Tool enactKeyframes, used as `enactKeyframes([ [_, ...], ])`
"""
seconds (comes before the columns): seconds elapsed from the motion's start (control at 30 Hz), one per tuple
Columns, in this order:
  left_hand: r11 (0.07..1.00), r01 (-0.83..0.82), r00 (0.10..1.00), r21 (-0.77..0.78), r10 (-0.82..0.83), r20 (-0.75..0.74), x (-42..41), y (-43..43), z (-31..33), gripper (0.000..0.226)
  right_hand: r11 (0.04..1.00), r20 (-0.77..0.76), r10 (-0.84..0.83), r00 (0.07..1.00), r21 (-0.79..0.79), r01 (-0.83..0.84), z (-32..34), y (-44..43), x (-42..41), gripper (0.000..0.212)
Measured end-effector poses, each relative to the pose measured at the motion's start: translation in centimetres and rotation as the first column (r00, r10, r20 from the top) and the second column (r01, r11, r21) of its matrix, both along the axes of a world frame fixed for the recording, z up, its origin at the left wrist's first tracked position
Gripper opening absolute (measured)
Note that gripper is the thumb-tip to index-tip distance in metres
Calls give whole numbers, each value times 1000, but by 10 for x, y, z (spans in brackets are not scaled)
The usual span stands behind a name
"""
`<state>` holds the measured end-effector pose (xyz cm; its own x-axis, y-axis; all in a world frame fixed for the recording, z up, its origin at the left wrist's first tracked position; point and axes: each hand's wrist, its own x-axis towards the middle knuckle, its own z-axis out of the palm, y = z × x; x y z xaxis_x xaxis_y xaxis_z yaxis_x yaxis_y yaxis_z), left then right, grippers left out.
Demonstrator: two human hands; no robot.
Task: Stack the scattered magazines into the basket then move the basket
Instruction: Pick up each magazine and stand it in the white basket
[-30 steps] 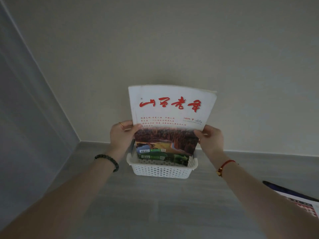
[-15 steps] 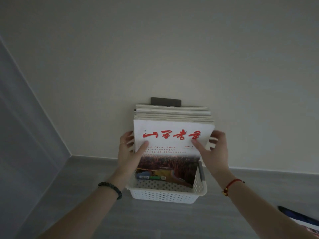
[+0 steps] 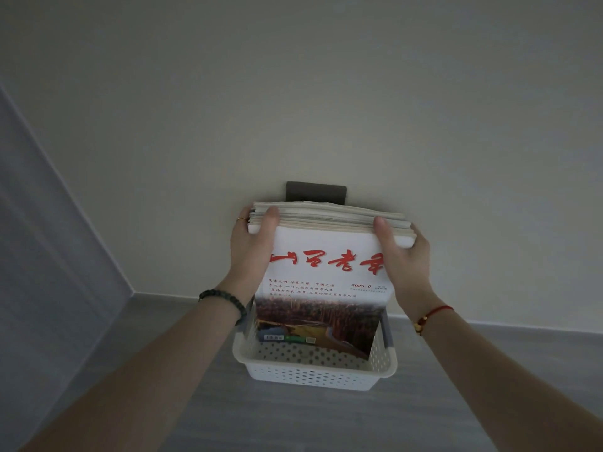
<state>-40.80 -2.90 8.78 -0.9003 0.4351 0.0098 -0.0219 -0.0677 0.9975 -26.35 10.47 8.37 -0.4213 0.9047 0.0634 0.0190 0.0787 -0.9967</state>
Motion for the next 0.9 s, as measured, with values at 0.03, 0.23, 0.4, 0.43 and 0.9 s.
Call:
enactKeyframes([
  [0.03, 1000, -16, 1000, 11, 16, 12, 0, 0, 0, 33, 1000, -35, -18, 999, 1, 18, 1, -2, -2, 112],
  [0.23, 994, -108, 994, 20, 108, 10, -7, 0, 0, 49, 983, -219, -113, 969, 117, 141, -3, -2, -14, 55],
  [0.4, 994, -102, 995, 24, 102, 0, -12, 3, -5, 48, 974, -194, -78, 978, 194, 116, 0, 1, -18, 28],
  [0.43, 997, -77, 997, -2, 77, -22, -12, 5, -4, 58, 974, -190, -71, 979, 198, 109, 0, 4, -17, 24],
  [0.9, 998, 15, 984, 64, -3, -179, 8, -11, -24, 36, 979, -167, 26, 986, 204, 9, -33, -9, 9, 29],
])
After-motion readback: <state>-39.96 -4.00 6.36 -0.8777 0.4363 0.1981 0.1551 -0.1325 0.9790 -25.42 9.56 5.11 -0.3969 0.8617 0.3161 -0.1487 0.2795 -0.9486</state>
